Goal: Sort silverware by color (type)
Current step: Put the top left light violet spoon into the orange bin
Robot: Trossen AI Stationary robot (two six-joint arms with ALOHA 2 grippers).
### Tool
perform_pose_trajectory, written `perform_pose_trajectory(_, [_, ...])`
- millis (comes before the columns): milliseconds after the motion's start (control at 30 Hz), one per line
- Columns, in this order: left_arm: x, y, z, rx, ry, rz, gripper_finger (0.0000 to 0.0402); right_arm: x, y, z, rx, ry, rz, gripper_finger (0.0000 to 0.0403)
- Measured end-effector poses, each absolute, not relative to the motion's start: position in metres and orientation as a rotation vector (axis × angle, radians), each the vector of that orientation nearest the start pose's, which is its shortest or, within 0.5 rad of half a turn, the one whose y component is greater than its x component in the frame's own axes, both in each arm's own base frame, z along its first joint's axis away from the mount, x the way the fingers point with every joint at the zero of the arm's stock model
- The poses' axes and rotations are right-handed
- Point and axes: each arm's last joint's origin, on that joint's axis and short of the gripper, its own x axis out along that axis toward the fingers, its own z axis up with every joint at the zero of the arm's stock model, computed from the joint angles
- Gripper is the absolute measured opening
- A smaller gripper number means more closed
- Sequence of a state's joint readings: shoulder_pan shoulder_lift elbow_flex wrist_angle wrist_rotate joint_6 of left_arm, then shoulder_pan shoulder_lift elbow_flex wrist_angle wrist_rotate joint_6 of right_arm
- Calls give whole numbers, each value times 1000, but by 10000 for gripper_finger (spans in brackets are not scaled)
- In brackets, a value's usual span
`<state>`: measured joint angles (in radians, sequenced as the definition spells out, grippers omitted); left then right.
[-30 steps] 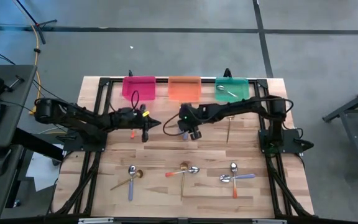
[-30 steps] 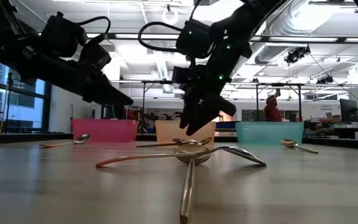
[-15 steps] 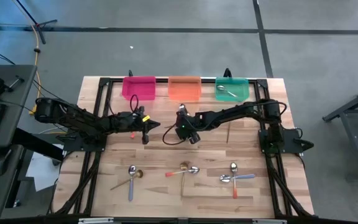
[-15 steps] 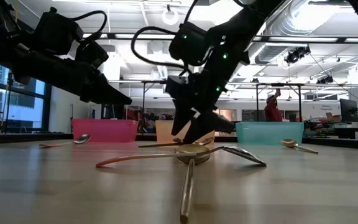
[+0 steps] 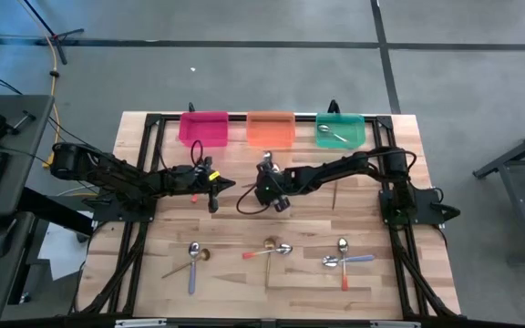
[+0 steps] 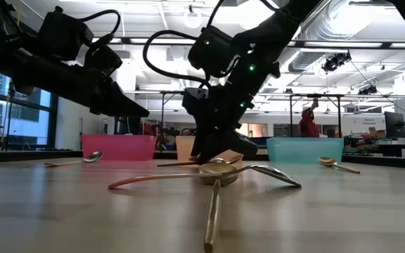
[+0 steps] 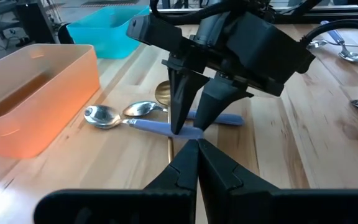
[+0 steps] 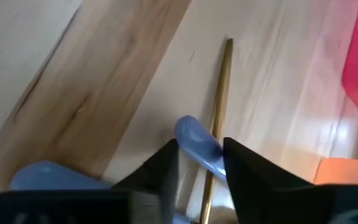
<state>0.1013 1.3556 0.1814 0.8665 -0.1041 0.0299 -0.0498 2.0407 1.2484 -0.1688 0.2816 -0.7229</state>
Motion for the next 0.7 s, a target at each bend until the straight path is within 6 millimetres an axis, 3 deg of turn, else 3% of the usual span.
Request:
perform_pose_trajectory(167, [204, 24, 129, 30, 312, 200, 0, 409, -29, 129, -767, 1029, 44, 37])
perform_pose_trajectory(300, [204, 24, 129, 30, 312, 200, 0, 408, -29, 128, -772, 1030, 54, 6])
perform_pose_trajectory(700, [204, 24, 129, 28, 311, 201, 0, 409, -30, 129, -777, 1021, 52, 18])
